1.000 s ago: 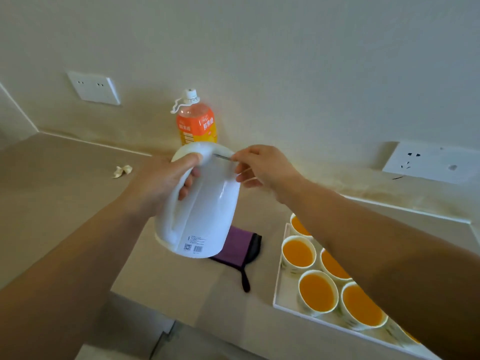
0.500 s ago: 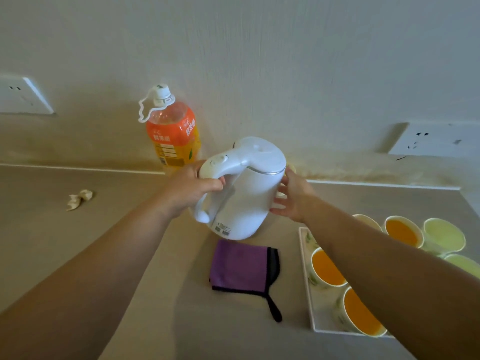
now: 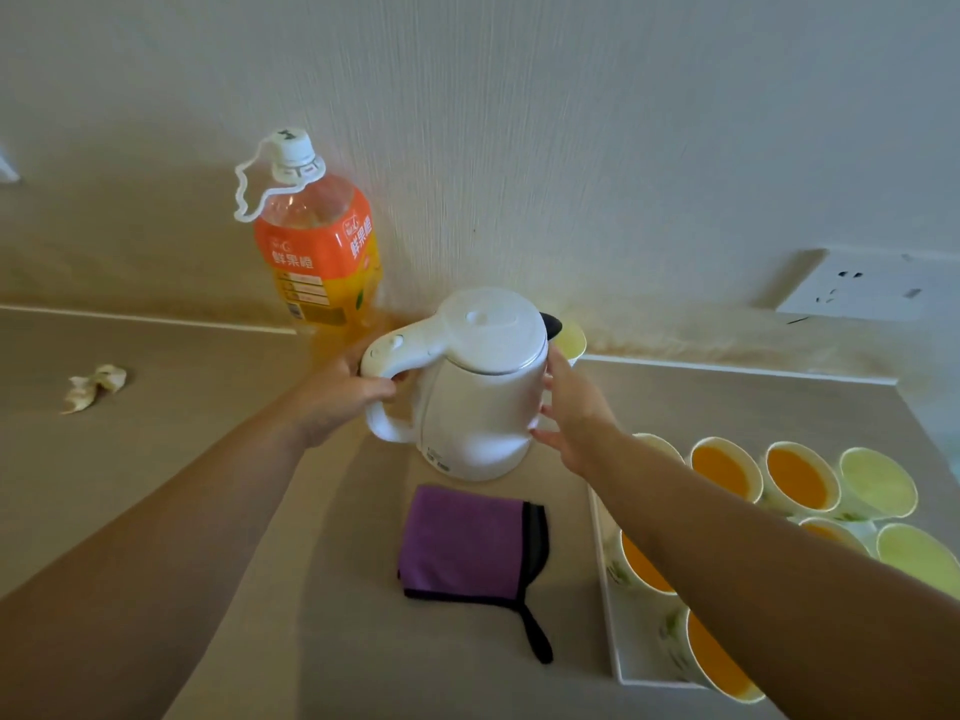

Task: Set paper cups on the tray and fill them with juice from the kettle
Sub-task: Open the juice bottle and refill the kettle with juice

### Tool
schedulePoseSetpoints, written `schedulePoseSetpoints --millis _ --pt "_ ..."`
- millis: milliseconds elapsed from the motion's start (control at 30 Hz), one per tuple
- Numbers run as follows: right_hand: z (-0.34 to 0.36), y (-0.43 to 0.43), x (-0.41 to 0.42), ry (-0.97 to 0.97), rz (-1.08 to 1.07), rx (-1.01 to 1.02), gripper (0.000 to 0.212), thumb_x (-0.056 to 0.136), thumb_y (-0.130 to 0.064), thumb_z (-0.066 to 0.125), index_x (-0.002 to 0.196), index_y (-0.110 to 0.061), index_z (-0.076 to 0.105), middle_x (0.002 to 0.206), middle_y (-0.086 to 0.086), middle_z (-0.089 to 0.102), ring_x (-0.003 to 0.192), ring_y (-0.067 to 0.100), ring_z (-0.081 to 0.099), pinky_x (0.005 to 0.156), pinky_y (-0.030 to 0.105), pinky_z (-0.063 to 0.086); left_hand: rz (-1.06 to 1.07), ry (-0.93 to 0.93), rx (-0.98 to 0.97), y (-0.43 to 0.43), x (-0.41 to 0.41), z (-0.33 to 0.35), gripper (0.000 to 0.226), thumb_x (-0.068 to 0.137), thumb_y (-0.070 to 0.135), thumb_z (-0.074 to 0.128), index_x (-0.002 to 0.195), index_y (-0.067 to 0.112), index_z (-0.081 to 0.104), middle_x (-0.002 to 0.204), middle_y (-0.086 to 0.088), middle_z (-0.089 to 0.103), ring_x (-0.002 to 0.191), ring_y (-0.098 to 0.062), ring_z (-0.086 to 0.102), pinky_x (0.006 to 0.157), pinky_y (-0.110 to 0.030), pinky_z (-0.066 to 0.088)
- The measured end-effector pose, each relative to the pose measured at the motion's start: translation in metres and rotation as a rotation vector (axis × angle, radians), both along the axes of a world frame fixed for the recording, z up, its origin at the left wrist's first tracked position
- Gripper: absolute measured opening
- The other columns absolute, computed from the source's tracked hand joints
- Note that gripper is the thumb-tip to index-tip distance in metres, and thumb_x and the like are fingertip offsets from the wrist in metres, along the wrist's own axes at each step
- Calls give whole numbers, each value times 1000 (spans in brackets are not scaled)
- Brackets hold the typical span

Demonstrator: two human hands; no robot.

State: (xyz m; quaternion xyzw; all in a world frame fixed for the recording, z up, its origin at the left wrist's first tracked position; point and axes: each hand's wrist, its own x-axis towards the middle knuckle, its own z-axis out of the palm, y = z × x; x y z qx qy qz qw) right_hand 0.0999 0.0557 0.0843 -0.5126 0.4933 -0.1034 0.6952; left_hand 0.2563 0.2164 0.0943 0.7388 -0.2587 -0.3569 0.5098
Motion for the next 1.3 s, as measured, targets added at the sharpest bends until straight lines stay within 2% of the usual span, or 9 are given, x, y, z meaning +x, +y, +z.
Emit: schedulePoseSetpoints --millis 200,333,400,500,600,867,1067,1233,1300 --pt "-9 13 -1 68 27 -79 38 98 -46 30 116 -28 58 116 -2 60 112 24 55 93 45 49 17 -63 31 10 5 -2 51 72 1 64 101 41 55 97 6 61 98 -18 56 83 -29 46" --pt "0 7 -8 61 5 -76 30 99 -43 31 100 -25 55 108 8 59 108 26 56 93 44 48 56 -324 28 11 -10 3 48 80 2 67 120 24 51 105 9 57 104 -15 53 76 -17 41" --pt "5 2 -9 -6 -11 -79 29 100 -44 31 97 -25 53 101 0 57 106 22 54 83 38 51 81 -566 -36 9 -26 9 54 80 17 69 131 17 49 119 6 51 110 -9 47 86 -16 36" --pt "11 3 -7 -87 3 -79 37 100 -49 27 84 -28 53 97 -9 56 111 19 53 90 41 48 -15 -910 -33 1 -42 11 67 78 52 52 132 14 53 131 -7 50 124 -20 43 104 -28 30" --pt "12 5 -9 -105 18 -79 40 100 -51 24 83 -30 53 103 -9 57 116 20 51 95 42 46 -46 -1029 198 -9 -50 11 79 74 72 31 138 28 49 142 -7 42 133 -27 35 110 -48 26" --pt "14 4 -15 -132 71 -45 42 100 -53 24 87 -29 55 107 -8 58 117 18 51 88 38 45 -50 -1177 379 -17 -54 13 84 71 77 17 135 35 49 141 -5 44 129 -32 39 104 -52 31" --pt "15 -1 -16 -122 97 -37 45 98 -57 24 96 -29 59 111 -8 60 116 19 53 93 42 48 -43 -1035 220 -14 -50 16 79 73 75 31 137 30 47 136 -1 49 127 -26 44 103 -47 35" --pt "19 -7 -17 -83 134 -18 50 98 -57 25 115 -22 56 117 -4 58 115 20 53 94 41 45 41 -597 -169 2 -47 30 59 81 42 72 131 32 42 131 15 48 114 13 46 95 -18 37" --pt "27 -8 -15 -54 127 -34 49 99 -55 26 119 -20 54 117 -1 56 115 22 51 98 42 41 55 -376 -246 11 -45 35 60 77 46 75 127 39 43 128 22 47 110 20 45 91 -12 37"
